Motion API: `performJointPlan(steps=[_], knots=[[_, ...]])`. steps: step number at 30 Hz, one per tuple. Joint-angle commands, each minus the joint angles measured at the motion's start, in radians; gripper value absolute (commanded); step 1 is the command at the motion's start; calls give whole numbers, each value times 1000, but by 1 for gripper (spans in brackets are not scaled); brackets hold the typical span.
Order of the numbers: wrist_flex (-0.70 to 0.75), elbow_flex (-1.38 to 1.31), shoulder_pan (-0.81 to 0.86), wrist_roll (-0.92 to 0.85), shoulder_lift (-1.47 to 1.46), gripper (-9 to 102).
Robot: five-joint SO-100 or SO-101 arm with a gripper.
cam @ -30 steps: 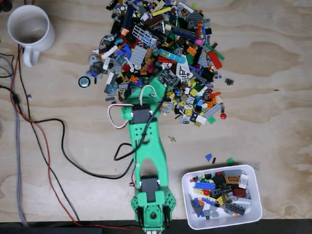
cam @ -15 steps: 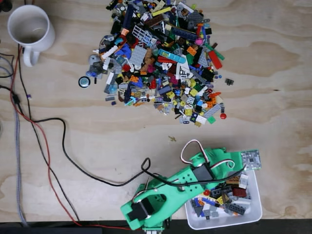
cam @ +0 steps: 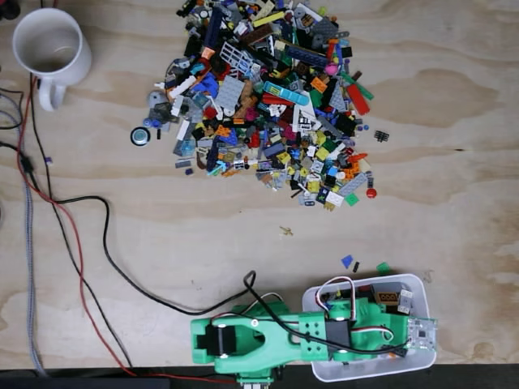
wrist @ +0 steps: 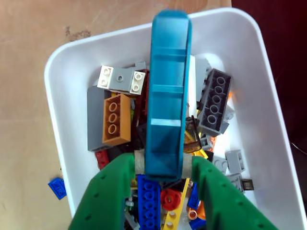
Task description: Find the closest Lego and put it in the bin.
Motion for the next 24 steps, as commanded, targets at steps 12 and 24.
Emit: performJointPlan(steps=[12,24], knots=[[-235,0,-437,34,100,14],[-201,23,-1235,114,74,15]])
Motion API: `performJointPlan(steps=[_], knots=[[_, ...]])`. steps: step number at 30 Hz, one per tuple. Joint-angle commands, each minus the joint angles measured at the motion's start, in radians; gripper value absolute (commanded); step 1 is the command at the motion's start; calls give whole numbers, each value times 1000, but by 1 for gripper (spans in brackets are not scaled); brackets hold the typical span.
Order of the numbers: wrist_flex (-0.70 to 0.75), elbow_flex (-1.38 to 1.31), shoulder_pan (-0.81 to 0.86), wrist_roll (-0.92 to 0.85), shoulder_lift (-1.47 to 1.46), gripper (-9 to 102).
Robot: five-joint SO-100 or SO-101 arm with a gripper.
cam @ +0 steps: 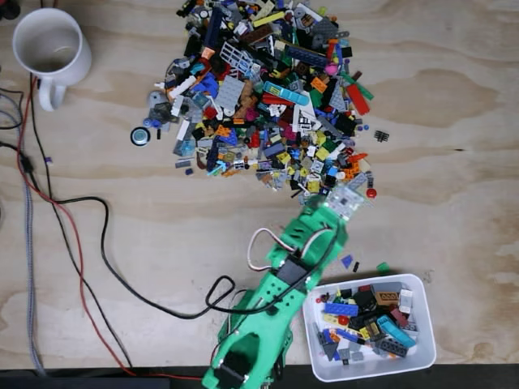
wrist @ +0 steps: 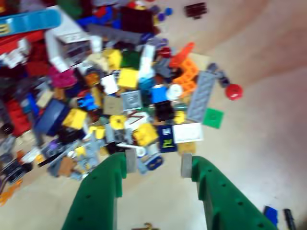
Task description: Find the closest Lego and put it in the bin.
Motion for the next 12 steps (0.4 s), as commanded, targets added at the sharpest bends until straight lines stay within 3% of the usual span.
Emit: performJointPlan(steps=[1,4,12], knots=[[41,-29,-255,54,-9,15],[124,-78,-356,98,-84,15],[178,-97,-459,155,-110,16]])
